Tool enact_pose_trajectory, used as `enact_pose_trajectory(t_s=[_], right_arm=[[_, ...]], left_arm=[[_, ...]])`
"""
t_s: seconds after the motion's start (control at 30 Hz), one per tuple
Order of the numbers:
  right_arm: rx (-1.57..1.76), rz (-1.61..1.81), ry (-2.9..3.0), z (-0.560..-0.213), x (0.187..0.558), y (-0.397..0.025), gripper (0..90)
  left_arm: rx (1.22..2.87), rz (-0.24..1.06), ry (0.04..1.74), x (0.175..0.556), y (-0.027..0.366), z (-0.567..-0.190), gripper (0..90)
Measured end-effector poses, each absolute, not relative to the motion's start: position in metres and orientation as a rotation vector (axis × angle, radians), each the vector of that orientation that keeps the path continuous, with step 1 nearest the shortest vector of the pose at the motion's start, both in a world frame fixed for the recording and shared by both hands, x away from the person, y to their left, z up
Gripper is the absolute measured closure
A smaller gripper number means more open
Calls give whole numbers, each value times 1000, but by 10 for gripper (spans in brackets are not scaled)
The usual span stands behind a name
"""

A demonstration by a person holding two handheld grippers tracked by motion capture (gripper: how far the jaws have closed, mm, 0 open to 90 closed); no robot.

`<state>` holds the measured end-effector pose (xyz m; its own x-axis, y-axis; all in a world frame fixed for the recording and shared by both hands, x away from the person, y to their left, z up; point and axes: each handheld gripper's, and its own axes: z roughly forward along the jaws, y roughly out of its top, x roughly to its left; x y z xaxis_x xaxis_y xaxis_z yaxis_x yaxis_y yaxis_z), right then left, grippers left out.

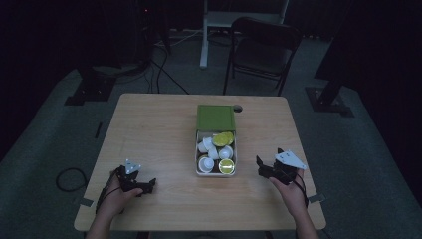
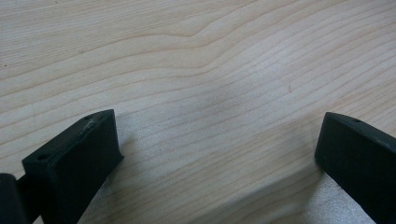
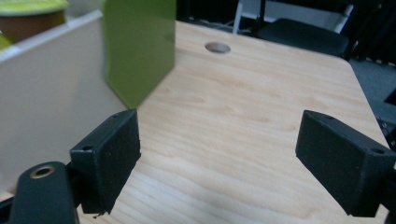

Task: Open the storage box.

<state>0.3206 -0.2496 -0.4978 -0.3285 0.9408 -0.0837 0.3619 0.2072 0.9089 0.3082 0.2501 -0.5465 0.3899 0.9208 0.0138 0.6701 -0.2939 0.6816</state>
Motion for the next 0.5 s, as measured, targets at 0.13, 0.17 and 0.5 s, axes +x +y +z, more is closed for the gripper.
enact_pose_trajectory(t_s=[0.13, 0.17, 0.5], right_arm=[[1244, 1073, 1813, -504, 322, -256, 134], [1257, 1066, 1812, -506, 322, -258, 134], [1363, 1016, 1832, -525, 320, -278, 128]], left_arm=[[2062, 551, 1356, 308, 250, -547, 2], [2062, 551, 1356, 308, 250, -547, 2], [2062, 551, 1357, 308, 250, -547, 2]])
